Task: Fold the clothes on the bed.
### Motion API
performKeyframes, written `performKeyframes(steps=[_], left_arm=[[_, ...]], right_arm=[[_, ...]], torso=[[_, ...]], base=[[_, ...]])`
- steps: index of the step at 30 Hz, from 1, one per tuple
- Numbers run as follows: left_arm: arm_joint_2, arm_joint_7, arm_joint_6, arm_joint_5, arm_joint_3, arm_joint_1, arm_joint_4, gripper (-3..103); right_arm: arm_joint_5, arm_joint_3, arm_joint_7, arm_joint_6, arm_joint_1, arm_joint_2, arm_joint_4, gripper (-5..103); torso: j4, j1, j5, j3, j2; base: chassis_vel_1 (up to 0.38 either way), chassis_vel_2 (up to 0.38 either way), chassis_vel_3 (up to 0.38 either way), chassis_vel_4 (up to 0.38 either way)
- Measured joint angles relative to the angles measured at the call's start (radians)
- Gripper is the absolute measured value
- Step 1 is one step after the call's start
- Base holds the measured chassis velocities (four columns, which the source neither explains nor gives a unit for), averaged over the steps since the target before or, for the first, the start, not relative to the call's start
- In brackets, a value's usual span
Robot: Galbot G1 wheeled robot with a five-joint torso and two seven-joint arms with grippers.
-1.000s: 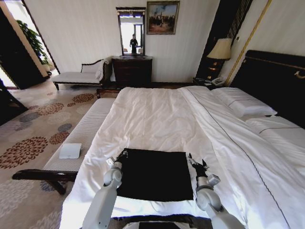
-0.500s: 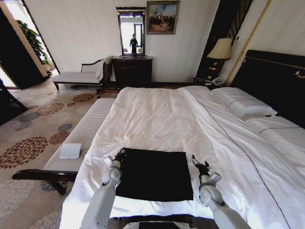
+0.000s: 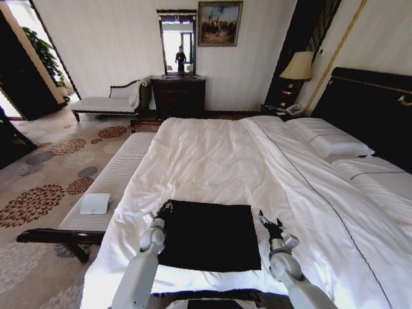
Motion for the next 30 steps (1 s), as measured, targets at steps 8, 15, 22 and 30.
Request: performKeyframes(steps=[8,15,22,30], left_arm=[[-0.008,0.011,-0.008,0.007,0.009,-0.004,0.019,36],[-0.015,0.014,-0.011,0.008,0.013,-0.011,0.03,9],[-0.007,0.014,-0.013,-0.013,0.003,-0.018,0.021,0],[0.014,0.011,-0.013,-0.043,-0.015,-0.017,-0.013,0]], right_arm=[[-0.008,-0.003,0.006,0.0,0.0,0.015,-0.002,100],[-0.008,-0.001,0.014,-0.001,-0.001,0.016,-0.004,100],[-0.008,0.004,0.018,-0.001,0.0,0.019,-0.018,100],[0.026,-0.004,-0.115,0.037,0.049,0.005,-0.105,100]], torso=[[0.0001,0.0,0.0001,0.0,0.0],[0.0,0.0,0.0,0.0,0.0],[-0.0001,0.0,-0.0001,0.0,0.0],[-0.0001,0.0,-0.0001,0.0,0.0]], base=[[0.0,0.0,0.0,0.0],[0.0,0.0,0.0,0.0],[0.0,0.0,0.0,0.0],[0.0,0.0,0.0,0.0]])
